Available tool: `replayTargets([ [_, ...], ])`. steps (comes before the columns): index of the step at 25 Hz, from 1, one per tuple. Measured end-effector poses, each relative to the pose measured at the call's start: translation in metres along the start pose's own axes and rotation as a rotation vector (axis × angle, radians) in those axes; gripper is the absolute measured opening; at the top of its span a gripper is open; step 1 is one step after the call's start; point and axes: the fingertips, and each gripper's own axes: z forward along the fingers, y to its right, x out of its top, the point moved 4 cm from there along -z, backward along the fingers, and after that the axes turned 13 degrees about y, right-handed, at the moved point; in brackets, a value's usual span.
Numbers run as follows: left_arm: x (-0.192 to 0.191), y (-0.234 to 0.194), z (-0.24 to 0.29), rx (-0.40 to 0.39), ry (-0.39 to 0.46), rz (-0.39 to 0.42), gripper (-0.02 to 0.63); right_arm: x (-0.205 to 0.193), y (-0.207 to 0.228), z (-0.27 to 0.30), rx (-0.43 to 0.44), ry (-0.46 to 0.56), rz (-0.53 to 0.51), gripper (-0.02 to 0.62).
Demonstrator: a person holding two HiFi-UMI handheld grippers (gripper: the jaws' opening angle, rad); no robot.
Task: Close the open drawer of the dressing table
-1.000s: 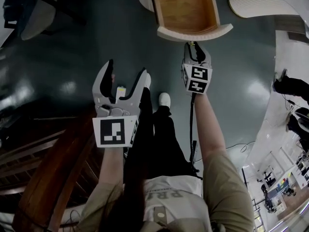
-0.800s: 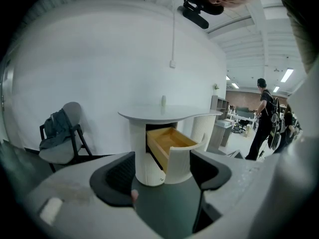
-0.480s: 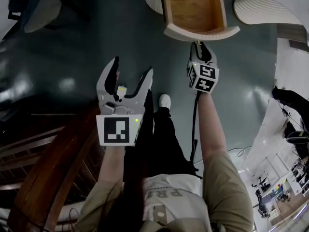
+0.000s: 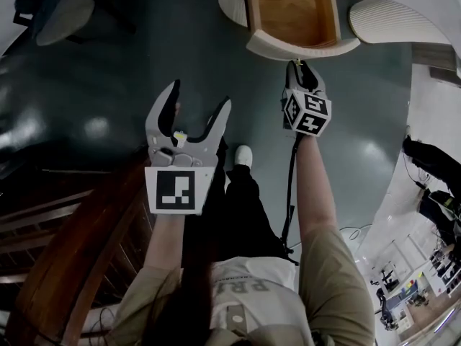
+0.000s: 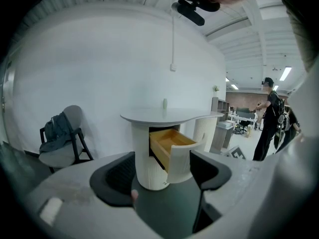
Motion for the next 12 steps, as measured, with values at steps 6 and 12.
replayTargets([
  [6,-0.009,-0.002,-0.002,0.001,-0.008,-0.004,0.348,0.002,0.001,0.008,0.001,0.015,0.017,0.118],
  [12,-0.01,-0.005,0.009,0.007,-0.01,-0.006,0.348,0.009,0.003,0.019,-0.001,0.038,0.02,0.118],
])
